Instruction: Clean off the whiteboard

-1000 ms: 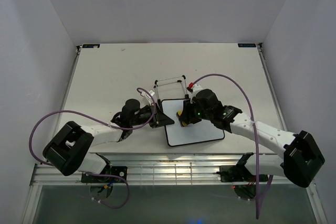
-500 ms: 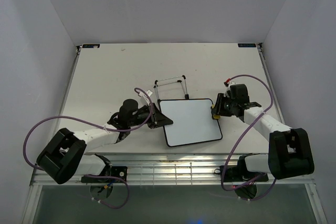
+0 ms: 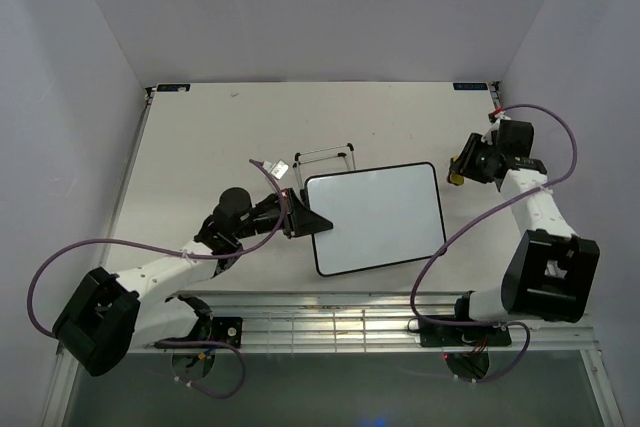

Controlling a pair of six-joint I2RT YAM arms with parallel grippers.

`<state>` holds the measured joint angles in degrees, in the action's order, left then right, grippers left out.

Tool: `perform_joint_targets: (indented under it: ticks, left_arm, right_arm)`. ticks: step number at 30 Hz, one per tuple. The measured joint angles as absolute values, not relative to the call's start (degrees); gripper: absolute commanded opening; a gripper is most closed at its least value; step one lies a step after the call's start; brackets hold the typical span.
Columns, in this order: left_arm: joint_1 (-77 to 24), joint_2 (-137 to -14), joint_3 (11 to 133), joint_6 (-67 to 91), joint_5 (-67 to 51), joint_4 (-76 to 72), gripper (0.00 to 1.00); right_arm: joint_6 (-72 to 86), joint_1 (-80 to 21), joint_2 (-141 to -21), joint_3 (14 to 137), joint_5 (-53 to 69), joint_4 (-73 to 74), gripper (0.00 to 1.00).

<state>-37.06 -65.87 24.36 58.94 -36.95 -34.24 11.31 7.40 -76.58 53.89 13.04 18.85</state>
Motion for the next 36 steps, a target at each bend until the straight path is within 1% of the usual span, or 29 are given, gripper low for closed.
perform_joint_targets:
  ticks: [4,7,12,13,14,16,17,20,22,23,25,27,28,31,33,36]
  left_arm:
    - [-37.3,-62.92,25.26,57.47,-36.4,-34.24,0.0]
    - [-37.3,-60.27,25.82,55.64,-34.39,-30.74,0.0]
    - [-37.3,-54.43,27.99,50.96,-27.24,-19.92,0.0]
    - [-37.23,-53.43,28.69,50.02,-25.58,-17.65,0.0]
    - [-37.06,-52.73,29.39,49.1,-24.08,-15.66,0.0]
    - [-36.29,-52.27,30.94,47.59,-21.87,-12.53,0.0]
    - [-35.77,-52.31,31.51,46.87,-21.21,-11.49,0.0]
    - [-34.22,-52.86,32.58,44.6,-20.12,-9.21,0.0]
    - [-33.15,-53.65,33.06,42.94,-20.58,-8.93,0.0]
    - [-32.47,-54.08,33.19,42.28,-21.15,-9.08,0.0]
    - [-30.46,-55.35,33.5,41.39,-23.75,-10.31,0.0]
    - [-27.18,-57.45,33.5,41.47,-27.88,-13.15,0.0]
    - [-25.45,-58.65,33.5,41.82,-29.61,-14.79,0.0]
    - [-20.18,-62.19,33.52,43.51,-33.93,-19.49,0.0]
    - [-17.56,-64.23,33.78,44.14,-35.38,-21.89,0.0]
    - [-16.36,-66.3,35.14,44.01,-36.62,-23.49,0.0]
  right_arm:
    - [11.33,8.6,-86.87,60.95,9.34,19.64,0.09]
    - [11.31,8.6,-94.48,64.27,7.42,19.84,0.11]
    - [10.85,8.56,-101.93,67.77,5.08,21.65,0.23]
    - [10.74,8.56,-102.63,68.2,4.78,21.93,0.27]
    - [10.63,8.56,-103.02,68.58,4.56,22.28,0.35]
    - [10.44,8.56,-103.35,68.9,4.49,22.5,0.42]
    - [10.44,8.51,-103.35,68.9,4.47,22.57,0.5]
    - [10.17,8.12,-103.35,68.9,4.36,22.63,0.58]
    - [10.07,7.94,-103.35,68.9,4.23,22.65,0.6]
    - [10.07,7.84,-103.35,68.9,4.21,22.72,0.62]
    - [10.09,7.79,-103.35,68.9,4.21,22.92,0.63]
    - [10.07,7.64,-103.33,68.93,4.23,23.27,0.65]
    - [10.07,7.57,-103.24,68.93,4.23,23.49,0.69]
    - [10.04,7.42,-102.76,68.9,4.19,23.75,0.73]
    - [10.04,7.38,-102.59,68.93,3.95,23.79,0.73]
    - [10.24,7.38,-101.8,67.99,3.73,23.53,0.73]
